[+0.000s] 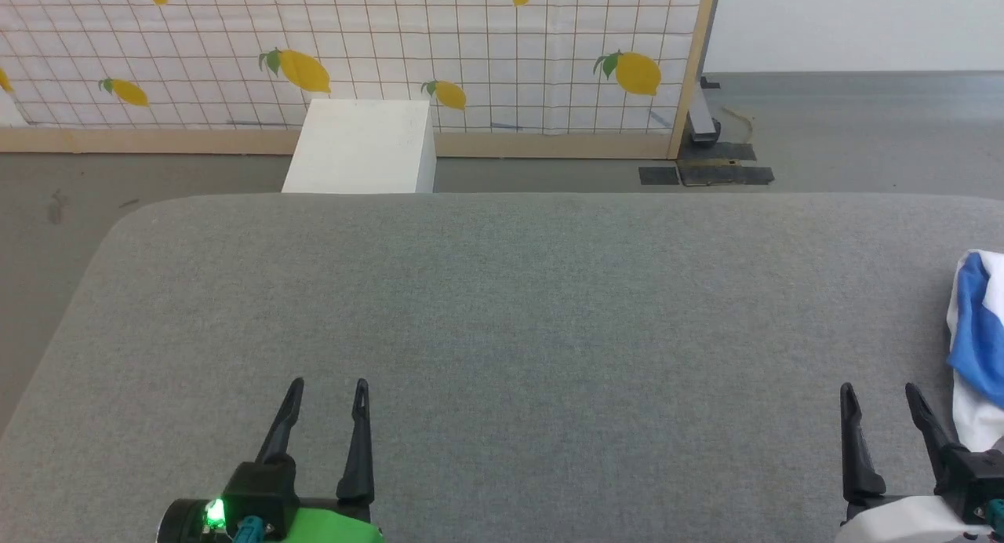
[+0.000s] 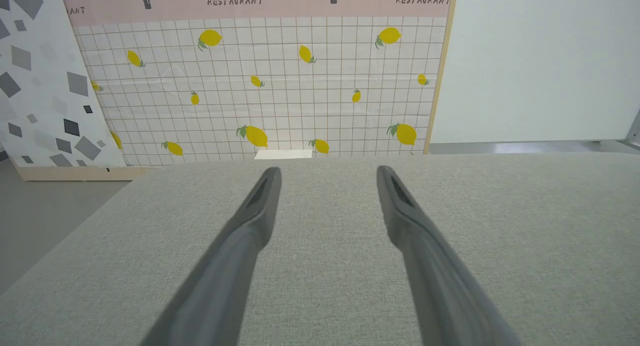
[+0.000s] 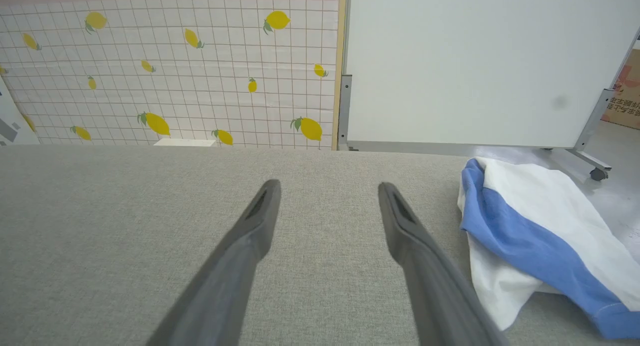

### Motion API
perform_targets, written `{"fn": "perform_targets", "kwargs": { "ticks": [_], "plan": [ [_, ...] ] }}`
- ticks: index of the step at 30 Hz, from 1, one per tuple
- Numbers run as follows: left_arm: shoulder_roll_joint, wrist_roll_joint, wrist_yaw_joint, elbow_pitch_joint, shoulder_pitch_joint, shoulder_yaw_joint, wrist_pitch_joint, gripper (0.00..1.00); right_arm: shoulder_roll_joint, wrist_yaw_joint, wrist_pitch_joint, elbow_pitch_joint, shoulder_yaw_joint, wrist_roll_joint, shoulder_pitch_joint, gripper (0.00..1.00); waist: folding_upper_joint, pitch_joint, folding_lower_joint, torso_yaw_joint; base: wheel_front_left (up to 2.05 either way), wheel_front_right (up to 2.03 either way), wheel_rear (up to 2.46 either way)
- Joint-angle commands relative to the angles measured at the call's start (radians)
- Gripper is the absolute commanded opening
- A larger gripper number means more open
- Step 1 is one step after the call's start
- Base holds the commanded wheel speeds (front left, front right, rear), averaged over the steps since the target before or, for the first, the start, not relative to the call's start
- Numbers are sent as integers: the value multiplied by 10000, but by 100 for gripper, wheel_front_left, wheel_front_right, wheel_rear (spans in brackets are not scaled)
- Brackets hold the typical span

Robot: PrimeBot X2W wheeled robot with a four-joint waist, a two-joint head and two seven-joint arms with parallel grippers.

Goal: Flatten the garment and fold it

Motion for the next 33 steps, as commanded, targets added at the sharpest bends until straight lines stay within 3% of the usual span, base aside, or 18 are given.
{"fn": "perform_targets", "kwargs": {
  "ticks": [1, 5, 6, 33],
  "plan": [
    [-91, -128, -41, 18, 147, 82, -37, 100, 4, -15, -111, 38, -6, 17, -113, 100, 0, 1, 1, -5, 0, 0, 0],
    [-170, -186, 43, -45, 128, 271, -37, 100, 4, -15, -132, 34, -35, 23, -124, 100, 0, -4, 1, -1, 0, 0, 0],
    [-144, -128, 11, -23, 5, 240, 3, 0, 0, 0, -68, 22, -22, -2, -1, 0, 0, -3, 1, -2, 0, 0, 0],
    [-184, 88, -74, -6, -223, 469, 501, 0, -1, -3, 401, -241, 373, -6, -196, 0, 0, 52, 1, -72, 0, 0, 0]
  ]
}}
